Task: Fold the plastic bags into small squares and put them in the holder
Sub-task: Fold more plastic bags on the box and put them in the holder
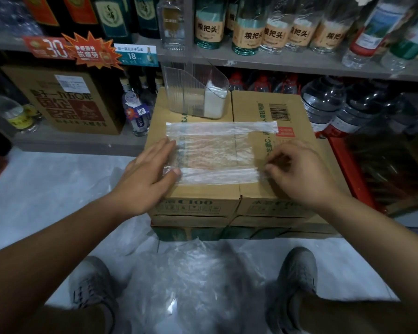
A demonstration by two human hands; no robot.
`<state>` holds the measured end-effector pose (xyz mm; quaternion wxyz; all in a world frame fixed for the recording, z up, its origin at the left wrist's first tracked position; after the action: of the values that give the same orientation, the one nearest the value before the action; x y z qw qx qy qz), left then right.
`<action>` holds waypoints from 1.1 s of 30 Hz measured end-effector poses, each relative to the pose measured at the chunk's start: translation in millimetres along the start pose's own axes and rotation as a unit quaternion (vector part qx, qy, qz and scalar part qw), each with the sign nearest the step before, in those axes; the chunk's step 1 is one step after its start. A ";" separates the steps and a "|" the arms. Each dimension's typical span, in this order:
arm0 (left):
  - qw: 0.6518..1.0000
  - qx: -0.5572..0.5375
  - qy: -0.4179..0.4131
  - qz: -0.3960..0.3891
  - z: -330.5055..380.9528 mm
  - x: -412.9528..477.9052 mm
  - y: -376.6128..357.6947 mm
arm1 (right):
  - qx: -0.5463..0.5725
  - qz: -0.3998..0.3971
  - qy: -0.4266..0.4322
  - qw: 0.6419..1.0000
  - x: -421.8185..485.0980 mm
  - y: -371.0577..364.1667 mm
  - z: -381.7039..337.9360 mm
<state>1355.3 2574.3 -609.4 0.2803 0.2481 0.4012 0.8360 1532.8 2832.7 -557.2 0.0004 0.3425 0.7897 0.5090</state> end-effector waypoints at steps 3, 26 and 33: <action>0.999 -0.047 0.009 0.025 0.9 2.5 7.4 | 0.039 -0.071 0.094 0.992 -7.8 -16.8 -41.1; 0.989 -0.047 -0.139 0.028 37.5 7.6 10.6 | -0.014 -0.109 0.167 0.980 -7.7 -36.8 -67.0; 0.992 -0.113 -0.040 0.045 43.7 11.5 29.5 | 0.000 -0.077 0.148 0.986 0.7 -27.8 -73.0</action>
<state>1367.1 2589.9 -559.1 0.2844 0.2655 0.2810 0.8773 1491.7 2767.5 -544.2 -0.0775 0.2017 0.8050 0.5525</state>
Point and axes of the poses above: each hand's wrist, its own x-axis towards the middle knuckle, its own y-axis out of the back of the hand, z = x × y, the point moved 6 cm from there along x, towards the middle knuckle, and after that the axes turned 14 degrees about z, right-handed, at the moved point
